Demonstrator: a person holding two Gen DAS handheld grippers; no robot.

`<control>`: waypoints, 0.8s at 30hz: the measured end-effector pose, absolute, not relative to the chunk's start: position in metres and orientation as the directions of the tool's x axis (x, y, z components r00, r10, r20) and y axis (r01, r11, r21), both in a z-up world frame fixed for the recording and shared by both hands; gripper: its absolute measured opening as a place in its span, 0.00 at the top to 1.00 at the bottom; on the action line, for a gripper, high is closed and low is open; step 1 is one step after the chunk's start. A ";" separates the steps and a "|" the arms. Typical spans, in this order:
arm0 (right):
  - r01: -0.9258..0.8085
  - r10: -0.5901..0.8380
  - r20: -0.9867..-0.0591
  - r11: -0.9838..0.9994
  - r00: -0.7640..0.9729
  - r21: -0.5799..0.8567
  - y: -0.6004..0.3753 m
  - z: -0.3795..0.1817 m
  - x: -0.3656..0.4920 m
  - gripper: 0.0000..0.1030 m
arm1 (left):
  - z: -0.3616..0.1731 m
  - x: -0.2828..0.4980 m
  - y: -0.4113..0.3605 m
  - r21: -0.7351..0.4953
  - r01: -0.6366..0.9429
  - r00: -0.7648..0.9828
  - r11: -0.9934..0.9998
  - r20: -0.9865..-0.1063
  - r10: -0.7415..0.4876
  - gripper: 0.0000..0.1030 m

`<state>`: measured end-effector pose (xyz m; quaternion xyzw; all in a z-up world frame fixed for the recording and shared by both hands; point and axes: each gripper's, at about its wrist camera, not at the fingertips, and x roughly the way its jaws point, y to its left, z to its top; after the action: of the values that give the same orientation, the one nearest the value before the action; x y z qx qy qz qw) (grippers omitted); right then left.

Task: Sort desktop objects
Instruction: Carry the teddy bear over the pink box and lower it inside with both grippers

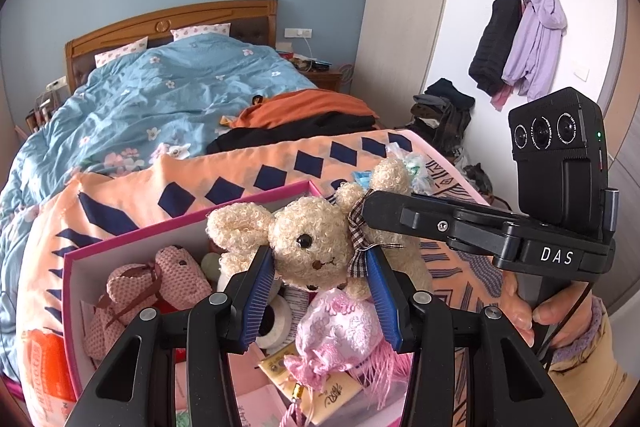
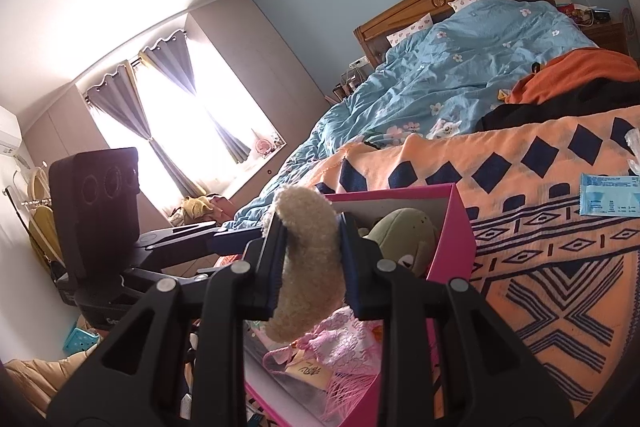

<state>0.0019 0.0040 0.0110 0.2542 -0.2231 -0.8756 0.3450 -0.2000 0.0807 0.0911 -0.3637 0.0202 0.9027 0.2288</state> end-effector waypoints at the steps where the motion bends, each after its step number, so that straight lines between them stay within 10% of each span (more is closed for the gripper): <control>1: 0.487 -0.717 -0.295 -0.663 -0.632 0.568 0.004 0.010 -0.001 0.71 | 0.090 -0.202 0.080 -0.130 -0.426 -0.630 -0.895 -0.668 0.397 0.55; 24: 0.470 -0.719 -0.316 -0.661 -0.619 0.585 0.002 0.003 -0.028 0.71 | 0.081 -0.219 0.074 -0.144 -0.405 -0.632 -0.903 -0.669 0.391 0.55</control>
<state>-0.0279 0.0016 0.0029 0.2717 -0.2293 -0.8699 0.3419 -0.2192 0.0744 0.0813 -0.3679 0.0097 0.9034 0.2202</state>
